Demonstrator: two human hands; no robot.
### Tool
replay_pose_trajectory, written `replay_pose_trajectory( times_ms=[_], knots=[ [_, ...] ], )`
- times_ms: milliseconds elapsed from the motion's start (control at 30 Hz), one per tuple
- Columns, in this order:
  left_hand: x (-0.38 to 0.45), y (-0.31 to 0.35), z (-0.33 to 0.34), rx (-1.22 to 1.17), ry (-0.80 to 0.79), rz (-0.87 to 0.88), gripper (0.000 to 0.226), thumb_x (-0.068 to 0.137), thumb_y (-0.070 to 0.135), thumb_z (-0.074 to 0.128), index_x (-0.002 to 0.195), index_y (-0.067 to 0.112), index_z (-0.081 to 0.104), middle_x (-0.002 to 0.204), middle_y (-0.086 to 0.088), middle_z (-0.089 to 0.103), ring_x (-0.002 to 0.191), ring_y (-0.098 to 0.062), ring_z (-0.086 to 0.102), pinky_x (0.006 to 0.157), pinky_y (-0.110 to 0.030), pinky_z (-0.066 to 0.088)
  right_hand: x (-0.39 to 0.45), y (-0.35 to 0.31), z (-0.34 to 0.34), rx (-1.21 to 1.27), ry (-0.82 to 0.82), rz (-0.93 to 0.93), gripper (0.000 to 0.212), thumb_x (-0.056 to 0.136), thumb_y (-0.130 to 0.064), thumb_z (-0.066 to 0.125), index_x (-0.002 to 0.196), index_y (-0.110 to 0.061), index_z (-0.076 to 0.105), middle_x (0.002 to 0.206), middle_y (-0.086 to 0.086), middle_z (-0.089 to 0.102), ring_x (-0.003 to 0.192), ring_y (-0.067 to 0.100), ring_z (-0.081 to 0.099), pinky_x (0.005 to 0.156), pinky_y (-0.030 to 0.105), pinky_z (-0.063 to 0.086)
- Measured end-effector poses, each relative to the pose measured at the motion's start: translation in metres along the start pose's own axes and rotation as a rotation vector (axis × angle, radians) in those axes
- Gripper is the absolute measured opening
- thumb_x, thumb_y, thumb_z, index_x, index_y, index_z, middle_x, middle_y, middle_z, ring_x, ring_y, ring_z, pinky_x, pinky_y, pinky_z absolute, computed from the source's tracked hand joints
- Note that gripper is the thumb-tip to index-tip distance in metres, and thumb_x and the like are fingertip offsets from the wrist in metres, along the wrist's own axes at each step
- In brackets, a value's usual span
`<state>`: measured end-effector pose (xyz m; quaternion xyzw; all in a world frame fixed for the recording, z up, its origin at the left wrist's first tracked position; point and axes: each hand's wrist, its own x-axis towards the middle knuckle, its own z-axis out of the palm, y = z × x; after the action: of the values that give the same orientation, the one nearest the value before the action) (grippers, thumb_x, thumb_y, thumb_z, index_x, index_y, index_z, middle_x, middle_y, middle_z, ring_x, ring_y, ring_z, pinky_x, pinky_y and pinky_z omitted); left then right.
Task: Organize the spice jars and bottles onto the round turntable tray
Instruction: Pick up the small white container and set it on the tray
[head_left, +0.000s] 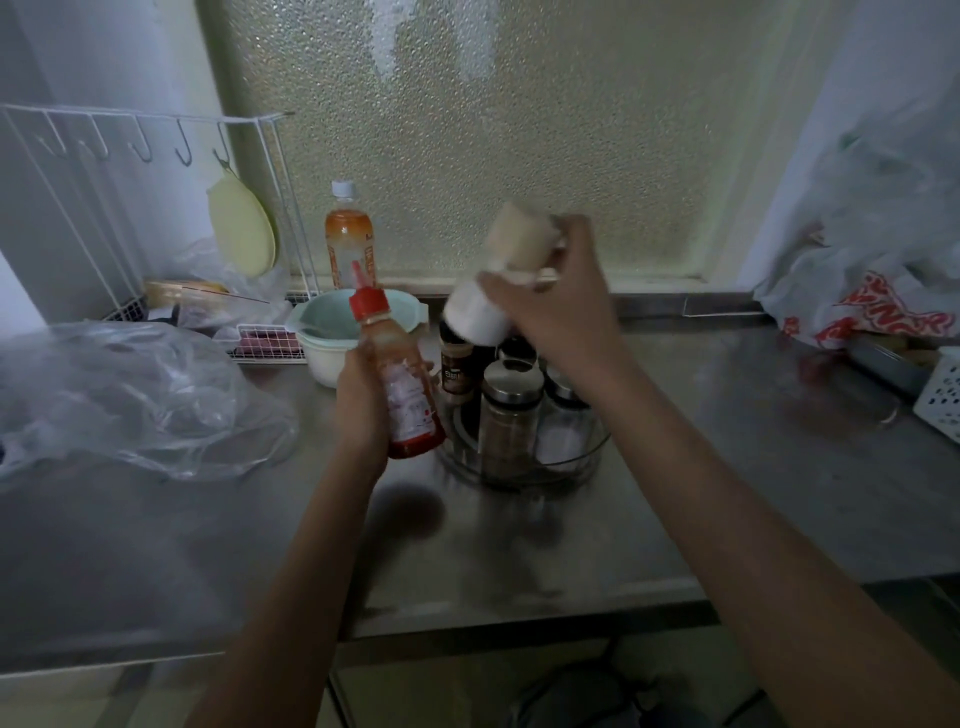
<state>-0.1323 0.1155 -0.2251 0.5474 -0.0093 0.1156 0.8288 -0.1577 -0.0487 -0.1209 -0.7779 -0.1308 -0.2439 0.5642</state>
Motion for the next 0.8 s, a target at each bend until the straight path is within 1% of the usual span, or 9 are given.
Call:
replay_pose_trajectory(
  times_ms=[100, 200, 267, 367, 500, 600, 700, 733, 800],
  knots=[
    [-0.002, -0.012, -0.004, 0.075, 0.208, 0.089, 0.034, 0.081, 0.042, 0.048, 0.084, 0.013, 0.067, 0.085, -0.013, 0.069, 0.085, -0.037, 0.065, 0.083, -0.05, 0.053, 0.0, 0.005, 0.024, -0.221, -0.213, 0.001, 0.053, 0.07, -0.026, 0.078, 0.103, -0.015, 0.038, 0.099, 0.001, 0.055, 0.08, 0.011, 0.056, 0.057, 0.016, 0.046],
    [-0.01, -0.016, -0.002, 0.264, 0.281, 0.252, 0.035, 0.083, 0.035, 0.043, 0.082, 0.005, 0.061, 0.079, -0.009, 0.065, 0.077, -0.023, 0.063, 0.072, -0.025, 0.056, -0.003, 0.018, 0.03, -0.475, -0.317, 0.008, 0.058, 0.068, -0.038, 0.075, 0.105, -0.012, 0.039, 0.097, 0.004, 0.057, 0.09, 0.025, 0.059, 0.074, 0.038, 0.048],
    [-0.02, -0.013, 0.003, 0.278, 0.299, 0.315, 0.027, 0.082, 0.035, 0.039, 0.076, 0.016, 0.057, 0.073, 0.001, 0.06, 0.068, -0.006, 0.058, 0.059, -0.013, 0.047, -0.006, 0.023, 0.029, -0.665, -0.335, 0.056, 0.063, 0.068, -0.047, 0.071, 0.111, -0.013, 0.04, 0.097, 0.002, 0.057, 0.096, 0.028, 0.057, 0.089, 0.047, 0.042],
    [-0.025, -0.012, 0.006, 0.324, 0.302, 0.344, 0.02, 0.085, 0.036, 0.041, 0.074, 0.024, 0.052, 0.072, 0.005, 0.058, 0.064, 0.001, 0.055, 0.057, -0.011, 0.045, -0.013, 0.029, 0.03, -0.903, -0.41, 0.12, 0.067, 0.068, -0.056, 0.066, 0.114, -0.014, 0.042, 0.11, 0.006, 0.059, 0.11, 0.03, 0.051, 0.104, 0.058, 0.026],
    [-0.024, -0.016, 0.005, 0.378, 0.278, 0.384, 0.026, 0.093, 0.031, 0.048, 0.08, 0.01, 0.055, 0.072, 0.001, 0.057, 0.066, -0.001, 0.056, 0.062, -0.018, 0.047, -0.015, 0.032, 0.028, -0.995, -0.489, 0.142, 0.071, 0.07, -0.063, 0.062, 0.121, -0.016, 0.049, 0.129, 0.011, 0.049, 0.126, 0.033, 0.034, 0.108, 0.063, 0.019],
    [-0.025, -0.018, 0.004, 0.378, 0.271, 0.414, 0.044, 0.085, 0.051, 0.046, 0.085, 0.009, 0.055, 0.08, -0.011, 0.06, 0.076, -0.027, 0.06, 0.068, -0.04, 0.051, -0.013, 0.028, -0.007, -0.632, -0.179, 0.021, 0.056, 0.07, -0.063, 0.061, 0.11, -0.024, 0.059, 0.115, 0.005, 0.059, 0.11, 0.022, 0.051, 0.094, 0.043, 0.044],
    [-0.027, -0.015, 0.005, 0.373, 0.278, 0.411, 0.039, 0.082, 0.057, 0.045, 0.081, 0.019, 0.054, 0.081, -0.008, 0.061, 0.082, -0.036, 0.061, 0.072, -0.05, 0.053, -0.025, 0.056, -0.073, -0.36, 0.281, -0.043, 0.005, 0.087, -0.02, 0.055, 0.083, -0.02, 0.058, 0.082, -0.003, 0.063, 0.071, 0.006, 0.054, 0.065, 0.025, 0.042],
    [-0.028, -0.015, 0.006, 0.374, 0.275, 0.401, 0.038, 0.082, 0.057, 0.045, 0.08, 0.02, 0.054, 0.08, -0.006, 0.06, 0.081, -0.035, 0.061, 0.073, -0.051, 0.052, -0.031, 0.075, -0.091, -0.36, 0.333, 0.052, 0.015, 0.087, -0.008, 0.05, 0.081, -0.019, 0.059, 0.081, -0.002, 0.064, 0.067, 0.004, 0.052, 0.061, 0.022, 0.04],
    [-0.027, -0.015, 0.009, 0.39, 0.258, 0.368, 0.038, 0.081, 0.057, 0.046, 0.078, 0.02, 0.054, 0.081, -0.009, 0.062, 0.083, -0.037, 0.061, 0.075, -0.055, 0.051, -0.046, 0.115, -0.107, -0.443, 0.162, 0.187, 0.031, 0.082, 0.007, 0.045, 0.084, -0.015, 0.066, 0.086, 0.003, 0.068, 0.066, 0.012, 0.056, 0.057, 0.021, 0.039]
  ],
)
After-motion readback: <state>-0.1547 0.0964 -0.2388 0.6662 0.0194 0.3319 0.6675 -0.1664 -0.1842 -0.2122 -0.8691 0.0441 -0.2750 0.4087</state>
